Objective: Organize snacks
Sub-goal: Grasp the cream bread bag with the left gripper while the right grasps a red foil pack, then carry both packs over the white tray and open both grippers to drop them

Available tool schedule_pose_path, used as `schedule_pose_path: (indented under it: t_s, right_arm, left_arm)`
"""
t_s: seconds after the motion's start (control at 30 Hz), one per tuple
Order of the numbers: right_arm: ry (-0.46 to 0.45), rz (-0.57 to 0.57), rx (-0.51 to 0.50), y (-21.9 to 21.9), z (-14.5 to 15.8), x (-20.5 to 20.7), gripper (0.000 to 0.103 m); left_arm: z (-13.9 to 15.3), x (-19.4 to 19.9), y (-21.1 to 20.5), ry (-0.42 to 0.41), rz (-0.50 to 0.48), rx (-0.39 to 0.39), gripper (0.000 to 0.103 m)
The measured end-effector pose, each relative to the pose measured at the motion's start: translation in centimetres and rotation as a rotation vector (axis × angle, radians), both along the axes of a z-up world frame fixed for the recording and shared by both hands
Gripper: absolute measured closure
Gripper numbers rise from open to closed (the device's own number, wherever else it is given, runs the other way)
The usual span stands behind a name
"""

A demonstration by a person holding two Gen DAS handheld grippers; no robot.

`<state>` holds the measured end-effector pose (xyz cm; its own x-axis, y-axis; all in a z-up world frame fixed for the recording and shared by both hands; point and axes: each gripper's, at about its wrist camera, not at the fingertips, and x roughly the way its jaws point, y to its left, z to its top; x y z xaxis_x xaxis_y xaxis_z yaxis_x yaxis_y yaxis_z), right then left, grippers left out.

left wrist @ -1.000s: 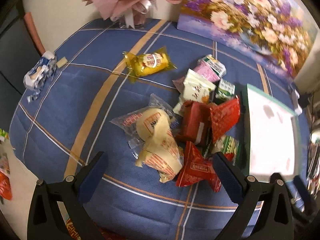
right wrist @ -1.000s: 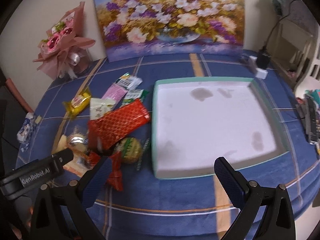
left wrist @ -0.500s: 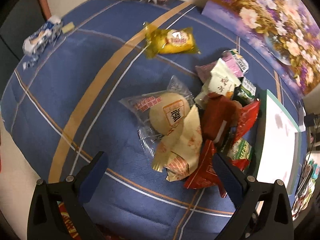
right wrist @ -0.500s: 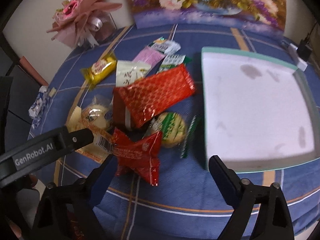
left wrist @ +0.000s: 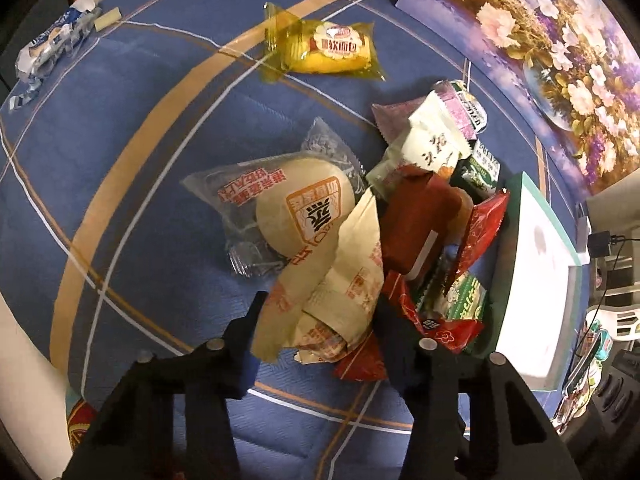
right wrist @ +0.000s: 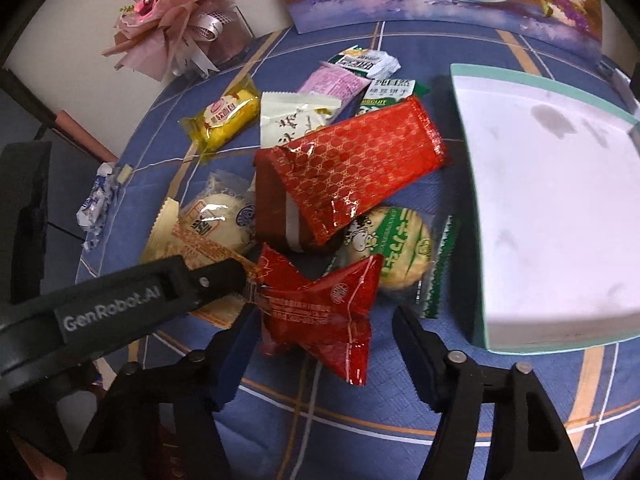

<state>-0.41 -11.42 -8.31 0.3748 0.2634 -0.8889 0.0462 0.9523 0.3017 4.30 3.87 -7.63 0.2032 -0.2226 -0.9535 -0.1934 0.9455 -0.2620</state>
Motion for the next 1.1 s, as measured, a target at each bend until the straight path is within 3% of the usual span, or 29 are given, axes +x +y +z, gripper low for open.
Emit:
schedule_pose_path:
  t_s: [0.07, 0.17, 0.27, 0.57, 0.83, 0.97, 1.1]
  right_arm:
    - [0.003, 0.001, 0.013, 0.1, -0.3, 0.2, 0.038]
    - [0.004, 0.007, 0.036, 0.4, -0.6, 0.6, 0.049]
    - [0.002, 0.011, 0.028, 0.7, -0.7, 0.8, 0.05]
    - [-0.002, -0.004, 0.029, 0.2, -0.1, 0.0, 0.052]
    - [-0.066, -0.04, 0.066, -1.3, 2.8, -1.0, 0.052]
    - [-0.096, -0.114, 0.057, -3.9, 4.4, -1.2, 0.052]
    - [-0.126, -0.21, -0.036, -7.2, 5.8, -1.4, 0.052]
  left_arm:
    - [-0.2, 0.2, -0.1, 0.006, 0.005, -0.01, 0.06]
    - [-0.4, 0.6, -0.3, 0.004, 0.006, -0.013, 0.063]
    - [-0.2, 0.5, -0.4, -0.005, 0.003, -0.018, 0.069]
    - [1.8, -0.6, 0.0, -0.066, -0.006, -0.027, 0.07]
    - [4.8, -1.3, 0.0, -0.161, -0.017, -0.01, 0.07]
    - [6.6, -0.8, -2.0, -0.199, -0.063, -0.01, 0.07]
    - [7.1, -0.2, -5.3, -0.211, -0.134, 0.014, 0.07]
